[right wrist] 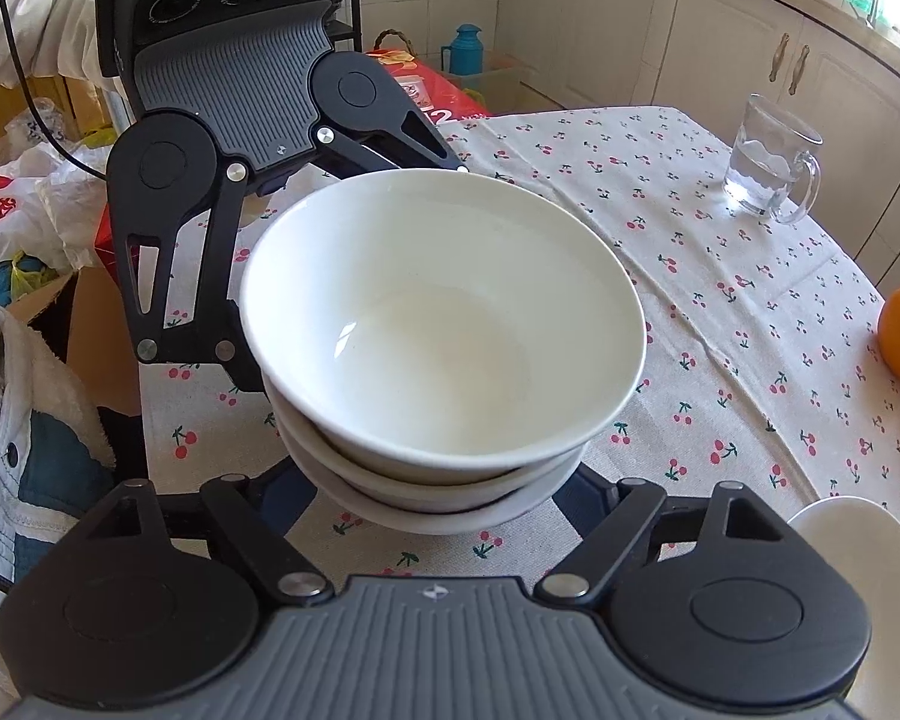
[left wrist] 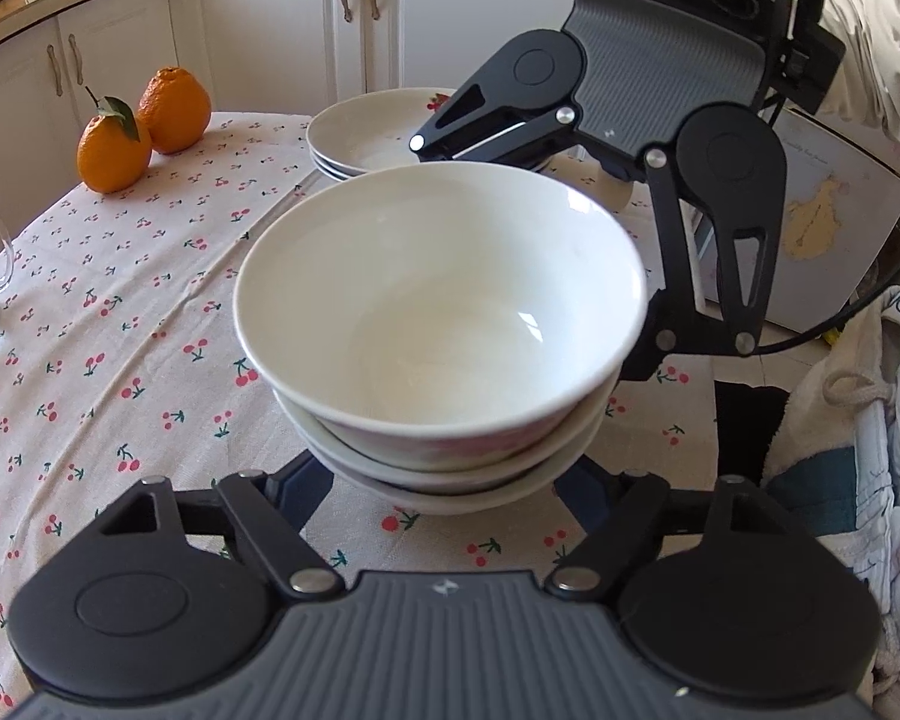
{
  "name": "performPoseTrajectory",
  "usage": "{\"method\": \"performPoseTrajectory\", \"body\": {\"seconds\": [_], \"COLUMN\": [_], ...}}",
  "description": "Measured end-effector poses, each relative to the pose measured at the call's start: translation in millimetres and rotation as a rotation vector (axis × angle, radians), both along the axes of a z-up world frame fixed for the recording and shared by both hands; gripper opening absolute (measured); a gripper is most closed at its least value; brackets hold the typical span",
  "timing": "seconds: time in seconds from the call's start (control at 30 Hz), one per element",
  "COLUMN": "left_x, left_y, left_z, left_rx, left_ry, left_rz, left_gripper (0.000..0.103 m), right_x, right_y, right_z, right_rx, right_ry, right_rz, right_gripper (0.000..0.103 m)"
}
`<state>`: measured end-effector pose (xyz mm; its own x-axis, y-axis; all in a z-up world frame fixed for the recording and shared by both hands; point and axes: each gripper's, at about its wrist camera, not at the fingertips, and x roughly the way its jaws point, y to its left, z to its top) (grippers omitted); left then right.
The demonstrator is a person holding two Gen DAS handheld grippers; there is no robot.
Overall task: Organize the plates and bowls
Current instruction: 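Grip the bowl stack with both grippers and lift it onto the plate stack, then lower the bowls onto the plates and open both grippers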
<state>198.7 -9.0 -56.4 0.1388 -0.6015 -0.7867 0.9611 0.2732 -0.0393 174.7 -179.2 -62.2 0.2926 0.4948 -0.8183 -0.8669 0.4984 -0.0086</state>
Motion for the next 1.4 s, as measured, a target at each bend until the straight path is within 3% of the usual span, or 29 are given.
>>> {"method": "performPoseTrajectory", "body": {"seconds": [0.3,0.67,1.0,1.4], "left_x": [-0.3,20.0,49.1,62.7], "left_y": [-23.7,-96.3,-161.0,-180.6], "left_z": [20.3,44.1,28.5,10.4], "left_rx": [-0.024,-0.066,-0.069,-0.067], "left_ry": [-0.044,-0.164,-0.147,-0.101], "left_rz": [-0.01,-0.089,-0.156,-0.146], "left_gripper": [0.08,0.08,0.08,0.079], "right_x": [-5.6,-1.8,14.2,28.0], "right_y": [-18.5,-87.7,-150.6,-174.8], "right_z": [15.9,42.6,34.9,18.2], "right_rx": [0.003,0.001,-0.027,-0.025], "right_ry": [-0.037,-0.138,-0.129,-0.081], "right_rz": [-0.017,-0.132,-0.276,-0.351], "right_gripper": [0.087,0.087,0.088,0.087]}}
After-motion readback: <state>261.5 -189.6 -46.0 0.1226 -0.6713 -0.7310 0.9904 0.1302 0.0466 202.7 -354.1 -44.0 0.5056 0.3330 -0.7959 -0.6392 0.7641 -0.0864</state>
